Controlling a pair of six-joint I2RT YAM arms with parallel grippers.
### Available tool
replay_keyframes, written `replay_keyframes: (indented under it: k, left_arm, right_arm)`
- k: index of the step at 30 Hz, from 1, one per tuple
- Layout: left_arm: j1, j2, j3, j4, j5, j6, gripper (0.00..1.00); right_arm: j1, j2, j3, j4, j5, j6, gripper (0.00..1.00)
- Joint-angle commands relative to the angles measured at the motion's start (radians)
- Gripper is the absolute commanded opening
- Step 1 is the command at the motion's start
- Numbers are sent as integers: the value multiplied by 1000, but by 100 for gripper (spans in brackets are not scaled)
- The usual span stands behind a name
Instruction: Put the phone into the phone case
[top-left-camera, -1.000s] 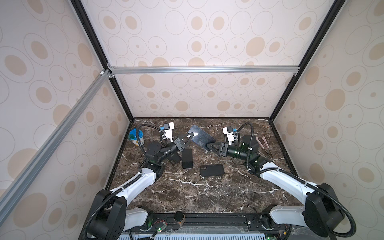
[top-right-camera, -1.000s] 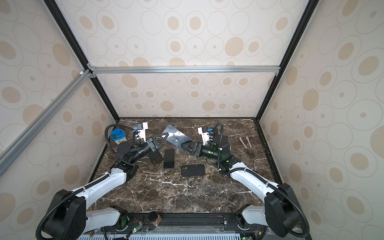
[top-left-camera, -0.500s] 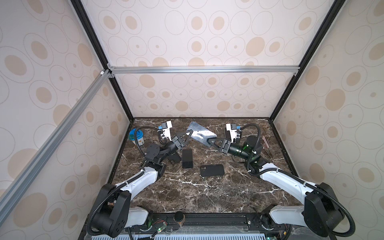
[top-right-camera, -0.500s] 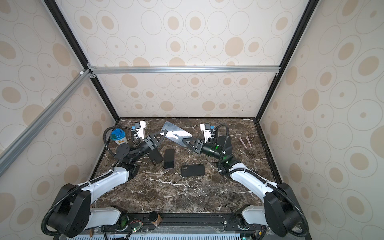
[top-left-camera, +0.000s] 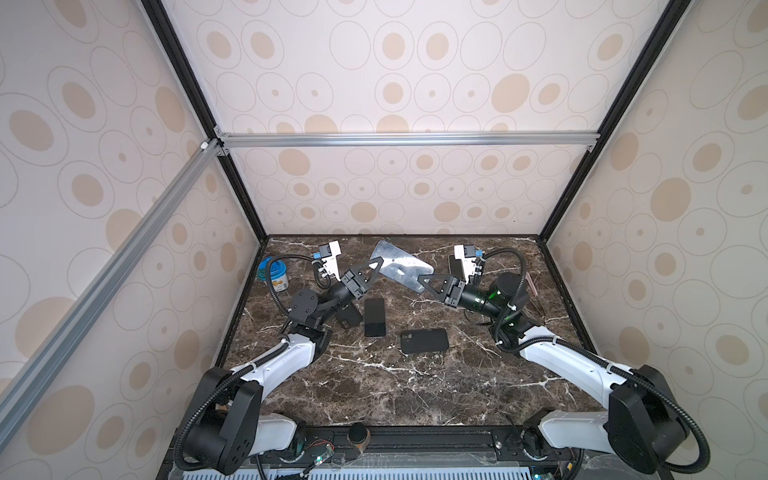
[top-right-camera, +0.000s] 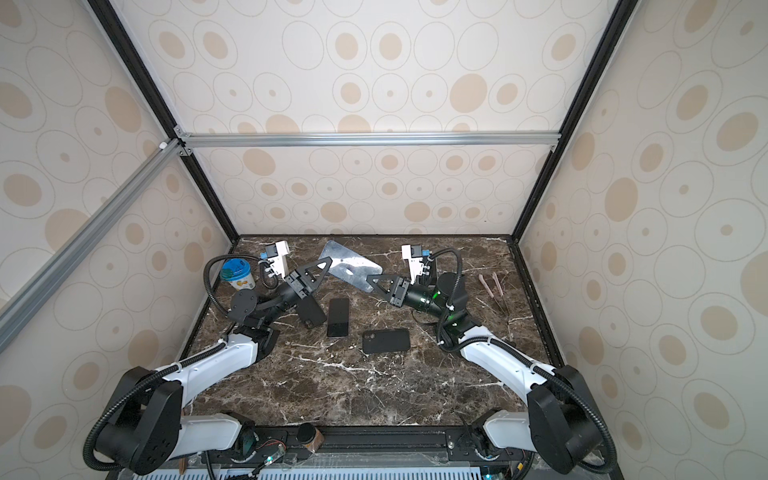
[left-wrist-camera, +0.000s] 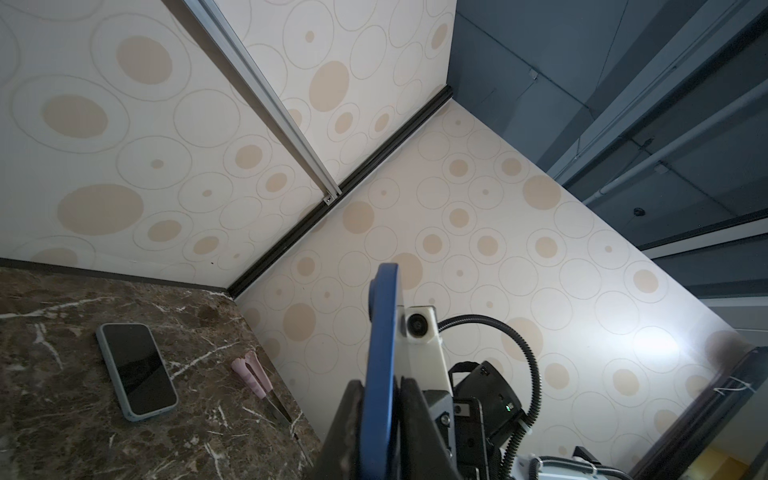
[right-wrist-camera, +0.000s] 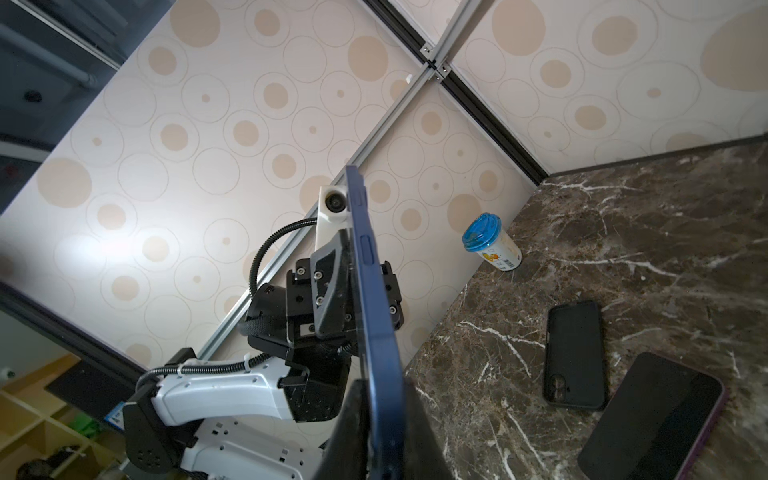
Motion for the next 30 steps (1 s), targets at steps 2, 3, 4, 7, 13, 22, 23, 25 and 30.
replay_keyframes:
  k: [2,3,4,7,13,22,23,25,30]
  left_arm:
    - [6,-14,-31,59,36,8,28]
    - [6,-15,-45,50,43,12,30]
    - [6,-17,-58,42,50,18,30]
    - [6,-24,-86,11,68,42,39]
    - [6,-82,-76,-213,72,174,68]
    - [5,-200,42,-873,-87,544,78]
    - [5,-203,44,-913,-102,562,79]
    - [6,-204,42,-973,-123,584,79]
    - [-5,-180,16,-1027,-139,599,73]
  right_arm:
    - [-2,-32,4,-31,11,-24,1]
    - [-2,-45,10,-67,13,-43,1]
    - [-1,-56,12,-99,19,-54,0]
    - [-1,-88,11,-160,38,-85,0]
    - [-2,-126,62,-428,95,-193,0]
    - [-27,-117,285,-1071,204,-469,0]
    - [-38,-105,311,-1140,212,-490,0]
    - [-70,-72,356,-1253,213,-516,0]
    - [-165,25,400,-1429,104,-582,0]
